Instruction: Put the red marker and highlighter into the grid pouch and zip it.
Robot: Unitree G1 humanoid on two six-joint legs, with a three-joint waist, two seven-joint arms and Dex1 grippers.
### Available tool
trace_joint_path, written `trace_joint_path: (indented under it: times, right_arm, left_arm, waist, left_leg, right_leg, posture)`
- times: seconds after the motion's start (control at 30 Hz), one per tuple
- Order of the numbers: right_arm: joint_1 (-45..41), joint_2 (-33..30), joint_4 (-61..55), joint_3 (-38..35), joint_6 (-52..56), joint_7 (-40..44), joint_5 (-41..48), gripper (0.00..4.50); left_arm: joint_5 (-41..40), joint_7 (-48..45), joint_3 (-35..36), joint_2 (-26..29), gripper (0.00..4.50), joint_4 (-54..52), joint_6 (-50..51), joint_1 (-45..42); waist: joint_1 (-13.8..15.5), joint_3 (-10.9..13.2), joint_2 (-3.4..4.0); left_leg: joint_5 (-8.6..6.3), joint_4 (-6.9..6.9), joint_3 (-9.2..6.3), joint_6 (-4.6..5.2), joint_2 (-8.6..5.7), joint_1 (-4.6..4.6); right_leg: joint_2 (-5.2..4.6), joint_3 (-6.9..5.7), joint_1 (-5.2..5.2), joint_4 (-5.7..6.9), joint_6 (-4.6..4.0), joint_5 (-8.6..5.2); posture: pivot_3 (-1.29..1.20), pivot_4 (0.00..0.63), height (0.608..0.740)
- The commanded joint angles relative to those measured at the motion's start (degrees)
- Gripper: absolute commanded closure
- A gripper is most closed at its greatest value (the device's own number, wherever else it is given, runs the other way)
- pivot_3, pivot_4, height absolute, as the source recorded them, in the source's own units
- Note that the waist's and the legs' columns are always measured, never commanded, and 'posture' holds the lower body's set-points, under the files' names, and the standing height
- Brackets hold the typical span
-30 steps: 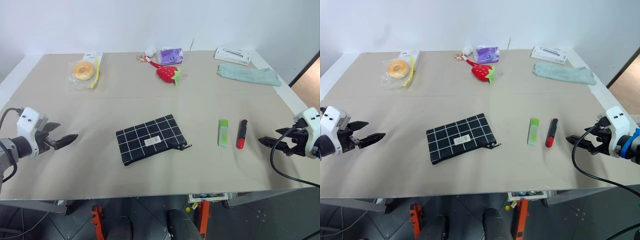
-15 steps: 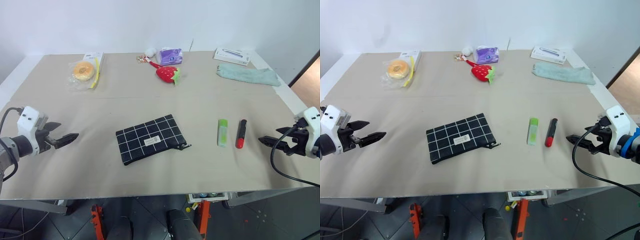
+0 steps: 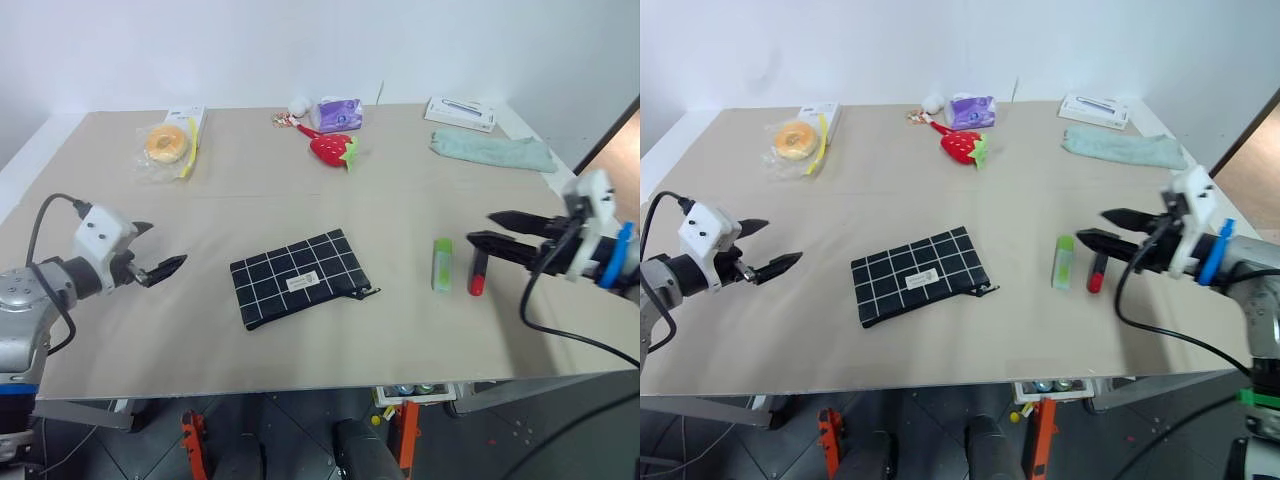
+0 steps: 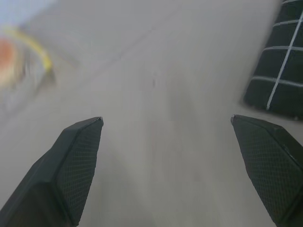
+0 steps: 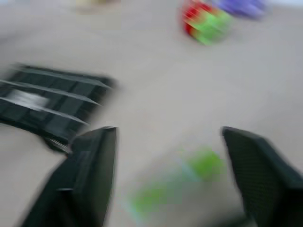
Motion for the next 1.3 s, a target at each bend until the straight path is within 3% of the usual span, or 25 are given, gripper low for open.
trace_joint_path:
  times: [0.03,0.13,0.17,0.33,0.53,0.63,0.77,1.0,1.3]
  right_arm:
    - [-2.91,5.55,-6.70,4.97,3.49,-6.51,0.91,2.77]
    - [-5.21,12.34,-8.60,10.00,5.00,-13.05,-1.36,4.36]
    - [-5.75,14.49,-8.71,11.69,5.15,-15.41,-2.65,4.45]
    - [-4.27,24.12,-8.66,21.68,4.74,-25.03,-10.37,4.45]
    - [-1.58,27.36,-5.14,27.61,5.01,-27.88,-15.75,4.45]
    - [-1.27,28.05,-3.88,28.35,5.73,-28.39,-16.94,4.45]
    - [-1.83,29.21,-3.69,28.00,6.50,-28.79,-17.48,4.45]
    - [-2.13,30.96,-4.26,26.86,7.76,-29.59,-17.35,4.45]
    - [-1.78,31.34,-4.66,26.66,8.32,-29.01,-17.59,4.45]
  left_arm:
    - [3.94,0.21,-0.61,0.19,0.00,1.38,-10.22,-2.41]
    - [8.80,1.26,-2.48,0.01,0.00,3.56,-20.58,-3.55]
    - [11.33,2.28,-3.27,0.03,0.00,4.54,-25.33,-3.80]
    - [20.34,5.51,-6.87,0.17,0.00,10.38,-48.09,-2.79]
    - [34.35,12.57,-10.53,2.98,0.00,19.50,-74.45,-4.26]
    - [41.50,17.46,-11.82,2.30,0.00,23.19,-82.81,-6.42]
    - [48.08,22.31,-13.75,0.60,0.00,25.47,-89.24,-9.27]
    - [55.40,28.12,-16.70,0.88,0.00,28.70,-90.99,-10.73]
    - [54.33,31.86,-19.01,4.87,0.00,30.33,-91.95,-10.15]
  waist:
    - [-0.02,-0.01,-0.02]
    - [0.02,-0.01,-0.01]
    - [0.05,-0.01,-0.02]
    - [0.17,-0.04,-0.05]
    - [0.31,-0.07,-0.08]
    - [0.32,-0.17,-0.20]
    - [0.31,-0.33,-0.33]
    - [0.11,-0.45,-0.34]
    - [0.11,-0.47,-0.34]
  left_leg:
    - [0.00,0.01,0.00,0.00,0.00,0.00]
    - [0.00,0.02,0.01,0.00,-0.02,-0.01]
    - [0.00,0.01,0.01,0.00,-0.02,-0.01]
    - [0.00,-0.03,-0.01,0.00,-0.01,-0.05]
    - [-0.01,-0.04,-0.01,0.01,-0.08,-0.13]
    - [-0.01,-0.03,-0.01,0.01,-0.05,-0.02]
    - [0.07,-0.03,-0.03,0.12,0.01,0.16]
    - [0.08,-0.03,-0.03,0.14,0.05,0.25]
    - [0.08,-0.03,-0.04,0.14,0.06,0.25]
  right_leg:
    - [0.00,0.00,0.00,0.00,0.00,0.00]
    - [-0.01,0.03,-0.02,0.01,-0.01,0.01]
    - [-0.01,0.03,-0.03,0.01,-0.01,0.01]
    - [-0.03,0.01,-0.06,0.00,-0.33,0.17]
    - [-0.13,0.00,-0.11,-0.01,-0.39,0.17]
    - [-0.10,-0.04,-0.03,0.00,-0.08,0.01]
    - [-0.05,-0.12,0.15,0.00,-0.06,0.08]
    - [-0.02,-0.13,0.21,0.03,-0.05,0.09]
    - [-0.02,-0.16,0.21,0.05,-0.05,0.08]
  posture:
    - [0.00,0.150,0.740]
    - [0.00,0.150,0.740]
    - [0.00,0.150,0.740]
    - [0.00,0.150,0.740]
    - [0.00,0.150,0.740]
    - [0.00,0.150,0.740]
    - [0.00,0.150,0.740]
    - [0.00,0.150,0.740]
    - [0.00,0.150,0.740]
